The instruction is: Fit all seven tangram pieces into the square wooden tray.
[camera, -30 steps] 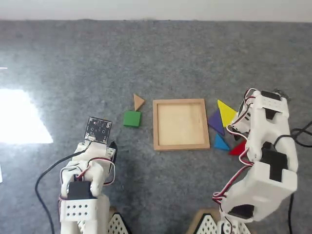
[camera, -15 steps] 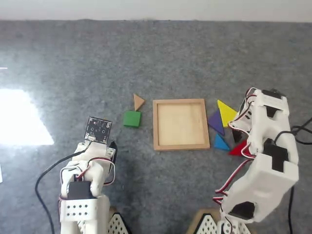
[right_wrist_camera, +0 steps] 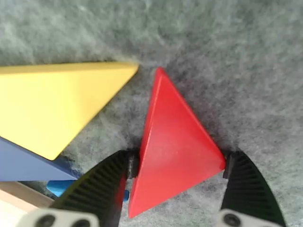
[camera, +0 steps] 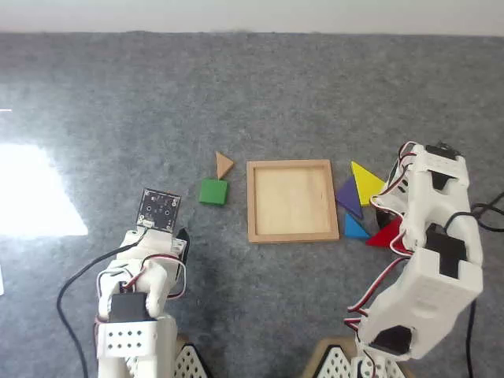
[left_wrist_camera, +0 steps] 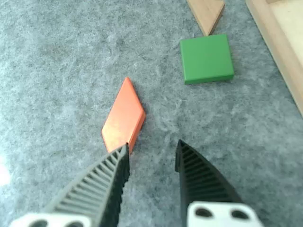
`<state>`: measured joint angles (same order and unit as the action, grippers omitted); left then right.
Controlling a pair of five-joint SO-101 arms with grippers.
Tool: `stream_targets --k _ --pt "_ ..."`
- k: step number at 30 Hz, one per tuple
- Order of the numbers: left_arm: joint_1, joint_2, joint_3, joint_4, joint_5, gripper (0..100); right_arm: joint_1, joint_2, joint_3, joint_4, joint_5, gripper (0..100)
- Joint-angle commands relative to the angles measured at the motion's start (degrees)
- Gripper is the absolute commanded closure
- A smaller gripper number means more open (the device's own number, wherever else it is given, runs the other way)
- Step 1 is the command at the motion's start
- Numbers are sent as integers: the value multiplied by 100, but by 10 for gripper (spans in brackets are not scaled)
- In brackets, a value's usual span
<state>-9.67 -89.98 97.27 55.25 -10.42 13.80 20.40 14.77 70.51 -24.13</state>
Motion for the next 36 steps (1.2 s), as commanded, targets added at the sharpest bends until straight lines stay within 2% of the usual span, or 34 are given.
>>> stream_targets --k 1,10,23,28,32,36 --pt "-35 -97 -48 0 -70 848 75 -22 -246 -40 88 756" --pt "-35 -97 -48 0 -70 848 13 -734 -211 127 88 757" --pt "-35 -97 -48 0 -70 848 -716 -1622 -211 523 44 757" --pt "-35 -97 -48 0 -70 848 -347 -1745 -211 664 -18 753" --pt "-35 -97 -48 0 -70 848 -119 -1490 18 295 273 675" --pt "-35 -97 -48 0 -70 848 -303 -1095 255 -198 396 630"
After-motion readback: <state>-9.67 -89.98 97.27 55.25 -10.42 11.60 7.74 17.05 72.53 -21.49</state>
